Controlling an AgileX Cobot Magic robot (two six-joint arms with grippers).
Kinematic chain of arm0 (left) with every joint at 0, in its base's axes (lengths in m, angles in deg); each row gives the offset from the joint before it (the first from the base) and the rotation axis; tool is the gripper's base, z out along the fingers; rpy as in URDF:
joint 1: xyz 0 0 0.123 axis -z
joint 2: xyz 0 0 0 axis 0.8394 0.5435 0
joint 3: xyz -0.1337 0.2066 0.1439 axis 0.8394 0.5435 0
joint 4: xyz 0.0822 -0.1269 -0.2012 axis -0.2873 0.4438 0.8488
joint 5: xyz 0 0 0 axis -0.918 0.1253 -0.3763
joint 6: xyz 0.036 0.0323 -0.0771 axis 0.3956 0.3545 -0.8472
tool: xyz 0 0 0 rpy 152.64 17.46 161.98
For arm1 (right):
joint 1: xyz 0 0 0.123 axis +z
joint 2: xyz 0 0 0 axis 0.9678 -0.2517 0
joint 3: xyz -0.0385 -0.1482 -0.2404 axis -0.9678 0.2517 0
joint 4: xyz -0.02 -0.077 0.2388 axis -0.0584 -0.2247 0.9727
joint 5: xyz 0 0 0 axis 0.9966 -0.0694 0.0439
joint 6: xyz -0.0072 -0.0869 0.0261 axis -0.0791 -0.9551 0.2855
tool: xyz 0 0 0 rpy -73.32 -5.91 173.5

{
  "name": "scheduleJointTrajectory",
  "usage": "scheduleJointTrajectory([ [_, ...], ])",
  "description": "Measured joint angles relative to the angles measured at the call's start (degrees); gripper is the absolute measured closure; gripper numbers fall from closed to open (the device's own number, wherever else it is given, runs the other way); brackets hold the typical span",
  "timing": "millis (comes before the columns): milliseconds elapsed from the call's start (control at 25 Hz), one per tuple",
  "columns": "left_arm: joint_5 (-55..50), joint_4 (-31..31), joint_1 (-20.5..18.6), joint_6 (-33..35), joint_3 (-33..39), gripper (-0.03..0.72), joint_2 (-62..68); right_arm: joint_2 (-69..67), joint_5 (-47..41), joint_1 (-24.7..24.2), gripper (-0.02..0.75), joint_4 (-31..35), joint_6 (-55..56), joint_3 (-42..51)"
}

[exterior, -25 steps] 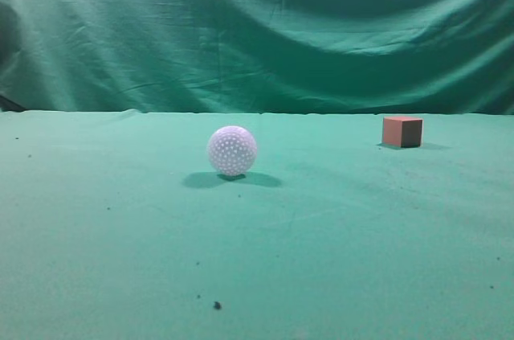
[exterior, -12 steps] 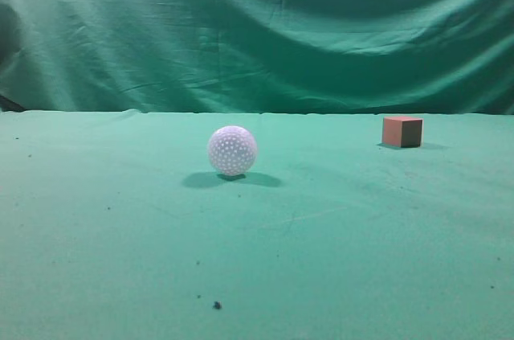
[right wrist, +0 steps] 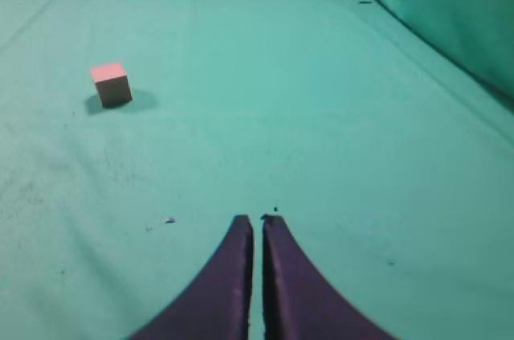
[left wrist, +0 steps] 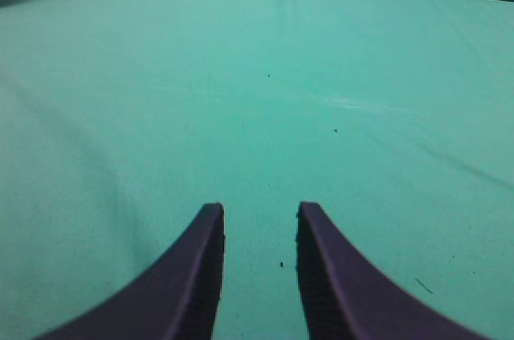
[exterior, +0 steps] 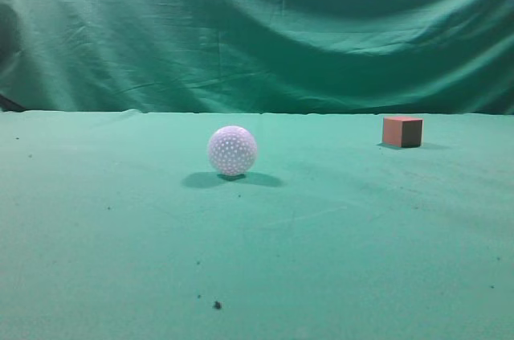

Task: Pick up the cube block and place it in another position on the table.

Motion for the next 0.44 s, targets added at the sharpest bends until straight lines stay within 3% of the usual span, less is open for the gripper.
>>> scheduleJointTrajectory([
  [440,0.0,0.0,0.0,0.0,0.0,0.426,0.0,0.0,0.4,0.0,0.738,0.5,0.0,0.0],
])
